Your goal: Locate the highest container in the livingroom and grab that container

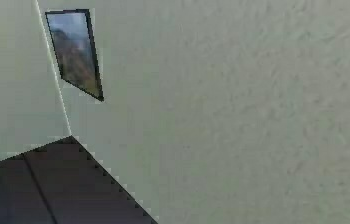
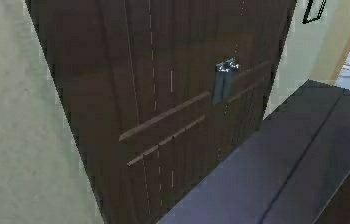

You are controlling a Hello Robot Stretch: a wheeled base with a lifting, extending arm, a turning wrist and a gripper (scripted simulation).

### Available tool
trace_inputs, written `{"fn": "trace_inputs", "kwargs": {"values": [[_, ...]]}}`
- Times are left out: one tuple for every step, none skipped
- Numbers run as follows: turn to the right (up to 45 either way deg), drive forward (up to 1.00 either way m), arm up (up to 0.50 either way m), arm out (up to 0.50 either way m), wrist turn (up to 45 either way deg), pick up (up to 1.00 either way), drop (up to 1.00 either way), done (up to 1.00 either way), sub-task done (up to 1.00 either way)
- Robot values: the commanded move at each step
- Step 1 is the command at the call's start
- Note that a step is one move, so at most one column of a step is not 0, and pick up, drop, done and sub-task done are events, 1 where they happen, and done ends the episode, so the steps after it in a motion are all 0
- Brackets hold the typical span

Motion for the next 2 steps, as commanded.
{"fn": "trace_inputs", "kwargs": {"values": [[0.0, 0.4, 0.0, 0.0, 0.0, 0.0, 0.0, 0.0, 0.0], [-42.0, 0.0, 0.0, 0.0, 0.0, 0.0, 0.0, 0.0, 0.0]]}}
